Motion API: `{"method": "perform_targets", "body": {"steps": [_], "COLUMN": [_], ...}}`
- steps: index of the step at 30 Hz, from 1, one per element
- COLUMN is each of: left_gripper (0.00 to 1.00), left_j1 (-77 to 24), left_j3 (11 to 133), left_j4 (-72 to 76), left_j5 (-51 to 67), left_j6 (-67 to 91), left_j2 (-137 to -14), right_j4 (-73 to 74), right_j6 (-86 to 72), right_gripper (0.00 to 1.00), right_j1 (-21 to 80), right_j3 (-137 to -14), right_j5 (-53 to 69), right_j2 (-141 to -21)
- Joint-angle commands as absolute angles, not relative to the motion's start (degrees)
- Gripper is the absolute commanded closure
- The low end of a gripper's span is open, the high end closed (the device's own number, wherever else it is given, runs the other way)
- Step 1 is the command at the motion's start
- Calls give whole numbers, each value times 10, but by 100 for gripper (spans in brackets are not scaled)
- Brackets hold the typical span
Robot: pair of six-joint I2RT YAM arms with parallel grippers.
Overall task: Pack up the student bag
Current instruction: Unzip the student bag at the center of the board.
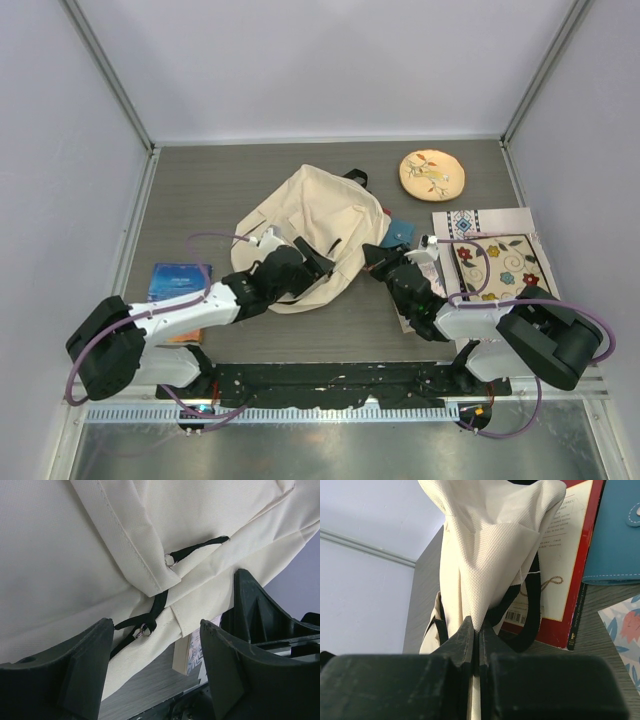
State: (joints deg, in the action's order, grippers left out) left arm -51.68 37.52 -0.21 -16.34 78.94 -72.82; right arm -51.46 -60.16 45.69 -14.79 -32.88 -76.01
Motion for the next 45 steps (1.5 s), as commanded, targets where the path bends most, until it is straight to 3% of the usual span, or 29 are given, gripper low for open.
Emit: {"method": "perform_targets", "body": {"steps": [1, 6, 23, 35, 45], "left_gripper": [23, 11, 12, 17, 32], "left_j1": [-521, -533, -548, -548, -548], "left_j3": [356, 341, 356, 351, 340], "left_j4": [20, -32, 10, 66, 78], "left_j5": [-167, -205, -201, -187, -226], "left_j6": [805, 816, 862, 878, 905], "left_j2": [-707, -672, -675, -715, -746], "right_j4": [-575, -568, -580, -590, -601], "right_j6": [-608, -605, -605, -601, -573], "right_gripper": [99, 99, 99, 99, 99], "right_j1": [458, 458, 466, 475, 490], "right_j3": [-151, -150, -163, -163, -160], "right_j5": [-367, -373, -364, -370, -393], "right_j2": [-754, -747, -773, -781, -770]}}
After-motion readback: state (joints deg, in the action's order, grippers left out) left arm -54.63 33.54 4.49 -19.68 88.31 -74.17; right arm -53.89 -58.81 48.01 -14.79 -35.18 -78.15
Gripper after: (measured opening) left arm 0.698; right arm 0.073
